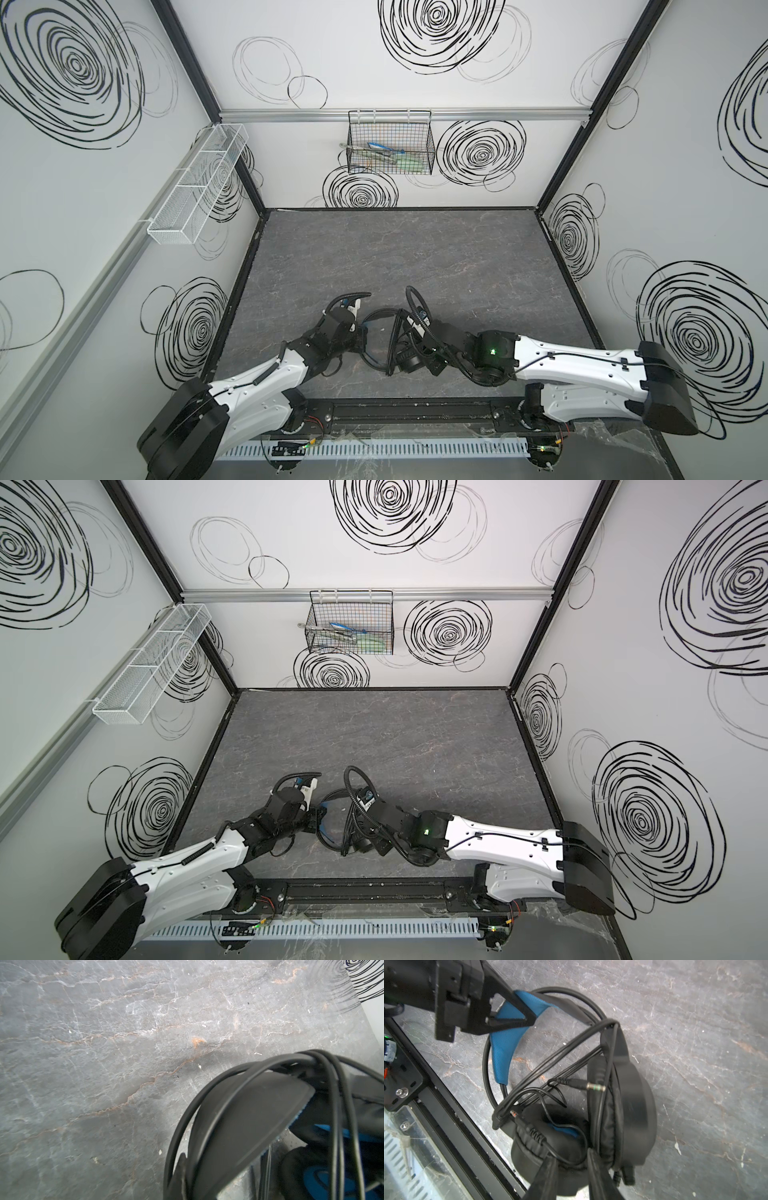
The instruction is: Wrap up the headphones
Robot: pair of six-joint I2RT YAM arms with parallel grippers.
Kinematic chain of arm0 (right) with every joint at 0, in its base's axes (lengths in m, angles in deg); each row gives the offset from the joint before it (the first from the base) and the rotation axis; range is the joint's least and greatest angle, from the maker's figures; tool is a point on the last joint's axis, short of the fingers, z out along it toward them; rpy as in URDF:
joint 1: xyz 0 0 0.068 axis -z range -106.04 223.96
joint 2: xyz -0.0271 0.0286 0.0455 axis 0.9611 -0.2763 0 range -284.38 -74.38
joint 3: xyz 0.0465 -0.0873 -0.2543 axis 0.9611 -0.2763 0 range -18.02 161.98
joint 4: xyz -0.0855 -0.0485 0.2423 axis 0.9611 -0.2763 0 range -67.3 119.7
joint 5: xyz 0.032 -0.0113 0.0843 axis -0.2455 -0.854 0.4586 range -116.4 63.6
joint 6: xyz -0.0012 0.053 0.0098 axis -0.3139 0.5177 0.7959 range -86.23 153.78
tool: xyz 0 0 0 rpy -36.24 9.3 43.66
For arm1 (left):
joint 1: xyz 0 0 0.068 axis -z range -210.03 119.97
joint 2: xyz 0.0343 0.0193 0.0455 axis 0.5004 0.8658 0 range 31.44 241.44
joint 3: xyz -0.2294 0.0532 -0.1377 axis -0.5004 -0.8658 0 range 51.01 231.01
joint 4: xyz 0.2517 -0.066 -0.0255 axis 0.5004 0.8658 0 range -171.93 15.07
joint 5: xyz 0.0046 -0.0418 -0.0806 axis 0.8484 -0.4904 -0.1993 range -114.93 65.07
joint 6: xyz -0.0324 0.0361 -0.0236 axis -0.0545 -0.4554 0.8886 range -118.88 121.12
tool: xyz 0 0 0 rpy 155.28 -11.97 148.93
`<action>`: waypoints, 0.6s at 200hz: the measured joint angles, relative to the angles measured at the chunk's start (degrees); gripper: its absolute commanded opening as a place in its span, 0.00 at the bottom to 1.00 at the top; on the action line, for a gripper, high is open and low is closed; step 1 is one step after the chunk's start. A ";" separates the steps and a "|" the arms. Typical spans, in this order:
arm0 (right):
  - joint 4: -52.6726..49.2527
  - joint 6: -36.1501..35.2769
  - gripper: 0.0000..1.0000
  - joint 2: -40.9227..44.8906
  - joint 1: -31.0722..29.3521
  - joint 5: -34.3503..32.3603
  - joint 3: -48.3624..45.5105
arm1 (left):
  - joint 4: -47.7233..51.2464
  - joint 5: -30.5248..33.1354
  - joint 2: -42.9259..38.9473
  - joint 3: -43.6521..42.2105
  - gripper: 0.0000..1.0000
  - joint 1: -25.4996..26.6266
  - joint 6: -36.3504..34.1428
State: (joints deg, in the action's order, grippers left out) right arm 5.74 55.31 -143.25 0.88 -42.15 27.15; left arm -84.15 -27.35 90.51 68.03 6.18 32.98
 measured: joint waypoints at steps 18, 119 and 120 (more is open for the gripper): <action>0.39 -0.26 0.28 -1.46 -0.02 -0.31 0.59 | 0.00 -0.02 0.00 0.00 0.00 0.00 0.00; 1.66 -3.30 0.27 -13.86 1.46 -3.26 7.06 | 0.04 -0.13 0.00 0.00 0.00 0.00 0.00; 1.66 -3.41 0.27 -14.10 1.49 -3.30 7.26 | 0.04 -0.13 0.00 0.00 0.00 0.00 0.00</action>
State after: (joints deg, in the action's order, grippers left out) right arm 7.40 51.91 -157.34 2.37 -45.45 34.40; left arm -84.10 -27.48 90.51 68.03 6.18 32.98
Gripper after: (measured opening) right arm 0.270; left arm 0.088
